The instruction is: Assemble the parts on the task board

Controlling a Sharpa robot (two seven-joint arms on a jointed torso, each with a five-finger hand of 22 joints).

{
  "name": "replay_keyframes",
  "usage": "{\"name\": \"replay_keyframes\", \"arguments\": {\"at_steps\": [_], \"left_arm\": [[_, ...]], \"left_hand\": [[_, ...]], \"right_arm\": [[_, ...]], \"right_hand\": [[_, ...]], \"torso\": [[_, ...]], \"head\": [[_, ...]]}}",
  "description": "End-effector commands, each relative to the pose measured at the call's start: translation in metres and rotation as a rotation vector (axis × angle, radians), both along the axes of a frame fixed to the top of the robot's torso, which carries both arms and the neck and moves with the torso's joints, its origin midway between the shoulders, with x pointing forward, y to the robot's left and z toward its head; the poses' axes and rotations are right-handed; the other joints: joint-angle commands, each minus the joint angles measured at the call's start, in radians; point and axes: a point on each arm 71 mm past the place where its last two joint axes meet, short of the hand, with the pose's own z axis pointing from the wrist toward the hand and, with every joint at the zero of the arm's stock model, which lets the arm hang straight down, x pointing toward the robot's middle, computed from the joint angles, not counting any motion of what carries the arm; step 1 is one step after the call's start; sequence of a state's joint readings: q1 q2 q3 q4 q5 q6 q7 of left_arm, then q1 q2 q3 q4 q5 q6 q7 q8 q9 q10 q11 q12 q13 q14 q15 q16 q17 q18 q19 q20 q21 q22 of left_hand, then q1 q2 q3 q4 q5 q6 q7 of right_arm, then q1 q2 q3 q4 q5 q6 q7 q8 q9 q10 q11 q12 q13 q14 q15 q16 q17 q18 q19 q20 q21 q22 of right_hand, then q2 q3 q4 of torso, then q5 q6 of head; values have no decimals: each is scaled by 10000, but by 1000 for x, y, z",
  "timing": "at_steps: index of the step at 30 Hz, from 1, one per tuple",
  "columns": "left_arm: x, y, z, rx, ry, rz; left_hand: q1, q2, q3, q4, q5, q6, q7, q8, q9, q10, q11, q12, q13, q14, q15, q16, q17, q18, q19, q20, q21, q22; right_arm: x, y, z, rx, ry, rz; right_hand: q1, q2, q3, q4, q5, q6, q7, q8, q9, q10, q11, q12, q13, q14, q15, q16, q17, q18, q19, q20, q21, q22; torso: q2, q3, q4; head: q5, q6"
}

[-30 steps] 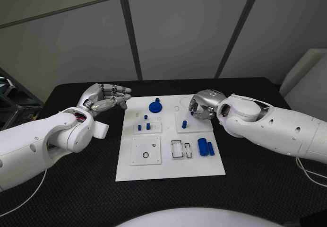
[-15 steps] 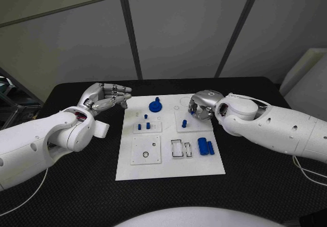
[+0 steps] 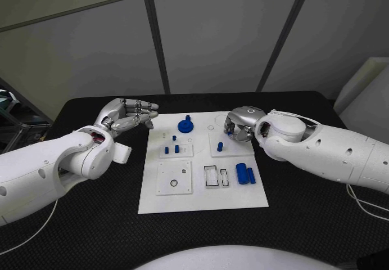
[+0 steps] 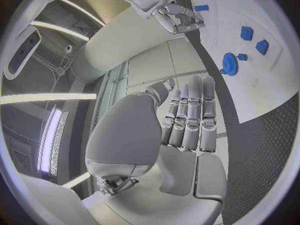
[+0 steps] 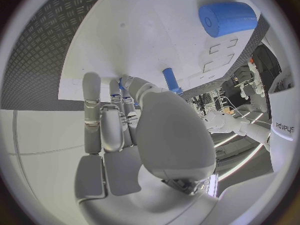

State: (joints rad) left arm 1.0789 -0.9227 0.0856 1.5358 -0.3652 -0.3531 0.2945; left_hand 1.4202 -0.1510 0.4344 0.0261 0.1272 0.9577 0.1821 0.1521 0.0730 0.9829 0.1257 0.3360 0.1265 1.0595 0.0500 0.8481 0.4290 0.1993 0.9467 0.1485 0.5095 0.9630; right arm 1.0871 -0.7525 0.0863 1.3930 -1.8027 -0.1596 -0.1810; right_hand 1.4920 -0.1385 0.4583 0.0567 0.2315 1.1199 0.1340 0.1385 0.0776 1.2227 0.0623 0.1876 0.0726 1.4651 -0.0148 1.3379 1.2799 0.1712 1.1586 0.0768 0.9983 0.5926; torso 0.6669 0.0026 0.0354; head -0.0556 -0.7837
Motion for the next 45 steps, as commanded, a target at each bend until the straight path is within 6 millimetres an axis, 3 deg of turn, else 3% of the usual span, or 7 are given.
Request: {"name": "replay_keyframes", "arguments": {"at_steps": [1,25,30,38,42,45], "left_arm": [[0,-1,1,-64,41,-127],[1,-1,-1,-28,76,-40],[2,-1,-1,-28,82,-40],[2,-3,1,-88,-120,3],[2,-5,2,-122,-243,28],[1,-5,2,-140,-298,37]], "left_hand": [[-13,113,-29,-50,-25,2,91,32,-16,-71,28,51,-13,-62,18,-27,-18,-181,-33,30,-53,-17],[12,126,-44,-87,-28,-53,124,13,-33,-161,58,52,-37,-55,35,-69,-57,-185,-12,35,-77,-28],[10,128,-50,-90,-29,-64,131,10,-36,-184,65,52,-42,-57,41,-79,-65,-187,-12,38,-84,-31],[14,132,-53,-97,-28,-72,136,8,-37,-202,70,54,-46,-57,44,-86,-72,-188,-11,39,-90,-34],[19,133,-53,-102,-27,-73,137,9,-37,-203,70,57,-46,-56,44,-88,-74,-188,-10,39,-92,-35],[21,133,-53,-103,-27,-73,137,9,-37,-203,70,58,-46,-56,44,-88,-75,-188,-10,39,-92,-35]], "right_arm": [[0,-1,2,183,-424,-123],[-24,4,29,1738,-1947,550],[-40,19,40,2494,-2083,1094],[-57,52,50,3538,-1934,1966],[-65,66,47,3842,-1738,2325],[-73,78,39,4034,-1460,2572]], "right_hand": [[46,230,143,-65,-33,127,2,70,18,187,-26,48,64,569,-100,56,0,-46,94,-1,141,170],[-71,139,329,-283,44,241,-12,36,27,339,-54,-59,101,563,-122,111,24,-75,116,-33,379,429],[-90,114,374,-340,81,260,-10,21,26,363,-54,-90,108,552,-123,79,-29,-173,362,-35,746,1016],[-114,101,402,-368,100,260,-5,4,22,369,-50,-117,112,549,-121,75,-43,-178,379,-34,796,1064],[-124,97,413,-379,105,257,-2,-5,20,367,-47,-129,113,547,-119,72,-49,-176,374,-33,800,1058],[-126,96,415,-381,106,255,-1,-7,20,366,-46,-132,113,547,-119,75,-46,-175,371,-33,800,1055]], "torso": [[0,12,-9],[-5,1,-10],[-10,-3,-14],[-8,-11,20],[-20,-40,24],[-10,-41,17]], "head": [[11,-9],[80,-9],[192,18],[443,32],[600,21],[698,10]]}}
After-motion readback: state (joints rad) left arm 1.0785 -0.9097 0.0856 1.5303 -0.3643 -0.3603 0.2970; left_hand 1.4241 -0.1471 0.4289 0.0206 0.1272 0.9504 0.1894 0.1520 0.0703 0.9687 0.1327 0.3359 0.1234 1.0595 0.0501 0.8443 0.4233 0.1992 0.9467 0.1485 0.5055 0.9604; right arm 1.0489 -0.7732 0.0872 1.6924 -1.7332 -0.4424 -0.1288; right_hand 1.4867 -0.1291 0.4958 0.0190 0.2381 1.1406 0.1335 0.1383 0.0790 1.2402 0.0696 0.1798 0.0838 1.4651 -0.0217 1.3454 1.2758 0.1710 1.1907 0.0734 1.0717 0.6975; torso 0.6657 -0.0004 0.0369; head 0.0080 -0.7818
